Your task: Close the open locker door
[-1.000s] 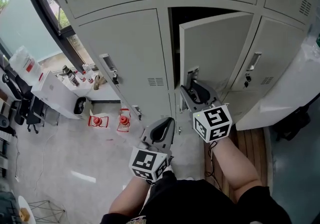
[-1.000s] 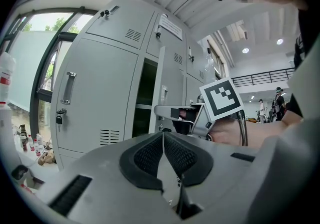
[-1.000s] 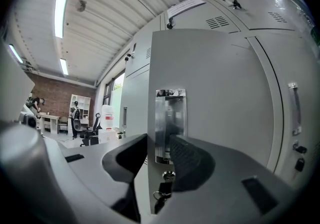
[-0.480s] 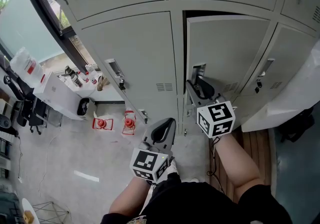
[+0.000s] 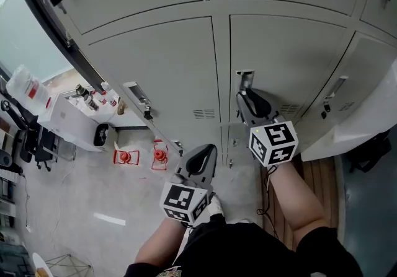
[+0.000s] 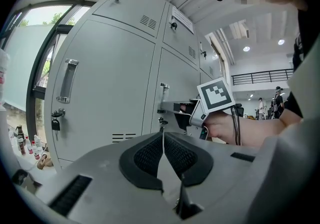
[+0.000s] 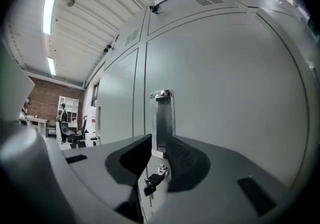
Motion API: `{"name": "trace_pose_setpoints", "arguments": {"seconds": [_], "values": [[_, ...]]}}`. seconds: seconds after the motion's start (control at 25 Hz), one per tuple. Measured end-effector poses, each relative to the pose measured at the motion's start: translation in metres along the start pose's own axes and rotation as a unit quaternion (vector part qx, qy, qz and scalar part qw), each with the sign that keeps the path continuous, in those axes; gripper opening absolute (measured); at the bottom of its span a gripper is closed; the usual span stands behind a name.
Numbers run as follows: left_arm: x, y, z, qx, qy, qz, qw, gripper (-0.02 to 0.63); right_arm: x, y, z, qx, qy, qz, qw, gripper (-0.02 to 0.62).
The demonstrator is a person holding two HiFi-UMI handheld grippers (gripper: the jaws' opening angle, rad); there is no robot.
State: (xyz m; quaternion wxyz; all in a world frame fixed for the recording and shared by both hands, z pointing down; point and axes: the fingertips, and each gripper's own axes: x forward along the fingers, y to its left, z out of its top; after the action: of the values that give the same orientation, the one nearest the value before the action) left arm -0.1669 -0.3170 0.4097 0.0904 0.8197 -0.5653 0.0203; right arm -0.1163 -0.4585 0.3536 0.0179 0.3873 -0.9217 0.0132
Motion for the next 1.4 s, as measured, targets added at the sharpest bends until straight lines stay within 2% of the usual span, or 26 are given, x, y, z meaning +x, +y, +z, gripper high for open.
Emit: {"name": "trace_pose_setpoints", "arguments": {"seconds": [0.2,0.8,1.0,1.4], "values": [[0.01,0.004,-0.001,-0.003,0.01,-0.007,0.9999,0.022,0.004,0.002,0.003,0.0,-0.007,0.01,1.0,0.138],[0.014,0.0,0.007,0.005,-0.006,-0.005,1.0,0.021,-0.002,-0.002,-0.002,0.005,-0.005,0.014,1.0,0.138],[0.012,-0.015,0.01,0.01,-0.011,-0.006,0.9999,0.021,-0.019,-0.014,-0.002,0.018,-0.001,0.009,1.0,0.161],[0.004,-0.07,0.017,0.016,-0.027,-0.017,0.9994,0.021,-0.083,-0.029,0.003,0.01,-0.001,0.0,1.0,0.132]]}}
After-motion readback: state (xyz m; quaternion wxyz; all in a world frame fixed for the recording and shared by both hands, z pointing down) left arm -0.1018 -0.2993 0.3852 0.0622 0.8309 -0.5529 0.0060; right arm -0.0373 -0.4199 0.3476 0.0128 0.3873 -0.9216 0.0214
